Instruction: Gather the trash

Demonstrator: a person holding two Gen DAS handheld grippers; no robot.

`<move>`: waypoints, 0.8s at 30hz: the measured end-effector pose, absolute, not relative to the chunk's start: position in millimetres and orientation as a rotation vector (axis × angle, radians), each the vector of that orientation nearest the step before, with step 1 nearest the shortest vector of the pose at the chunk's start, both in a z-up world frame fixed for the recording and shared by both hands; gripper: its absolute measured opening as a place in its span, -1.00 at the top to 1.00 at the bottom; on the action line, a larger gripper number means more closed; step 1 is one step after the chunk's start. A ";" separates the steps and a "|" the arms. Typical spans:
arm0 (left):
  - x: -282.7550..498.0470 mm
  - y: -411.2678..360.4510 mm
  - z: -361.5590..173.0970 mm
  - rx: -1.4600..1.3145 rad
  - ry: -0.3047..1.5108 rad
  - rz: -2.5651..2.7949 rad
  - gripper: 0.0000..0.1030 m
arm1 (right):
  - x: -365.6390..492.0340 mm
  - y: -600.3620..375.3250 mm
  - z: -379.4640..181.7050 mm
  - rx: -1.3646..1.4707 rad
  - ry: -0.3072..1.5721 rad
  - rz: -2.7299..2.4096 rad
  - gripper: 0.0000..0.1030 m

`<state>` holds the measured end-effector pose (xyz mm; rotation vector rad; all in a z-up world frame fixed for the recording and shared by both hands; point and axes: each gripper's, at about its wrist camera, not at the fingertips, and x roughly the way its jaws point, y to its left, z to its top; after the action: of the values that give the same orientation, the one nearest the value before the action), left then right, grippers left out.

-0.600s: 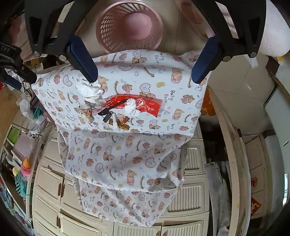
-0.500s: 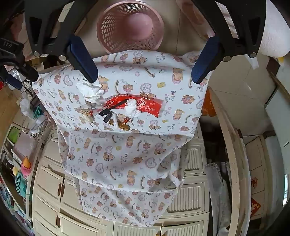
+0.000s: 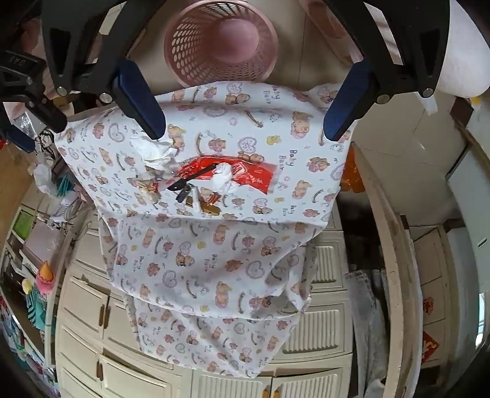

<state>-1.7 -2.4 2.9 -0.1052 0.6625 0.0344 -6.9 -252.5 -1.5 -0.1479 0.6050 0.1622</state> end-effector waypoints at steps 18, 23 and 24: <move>8.2 -4.9 -11.6 -0.106 0.733 0.051 -0.98 | -1.8 -247.0 -15.5 -0.134 0.674 0.209 -1.00; 7.7 -3.5 -10.8 -0.101 0.727 0.066 -0.98 | -2.0 -248.9 -15.2 -0.140 0.662 0.182 -1.00; 7.6 -3.6 -10.3 -0.101 0.725 0.067 -0.98 | -1.3 -249.7 -15.1 -0.136 0.664 0.183 -1.00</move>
<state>7.6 -3.6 -10.3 -0.1006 0.7251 0.0666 -1.3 -249.7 -15.1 -0.1358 0.6637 0.1829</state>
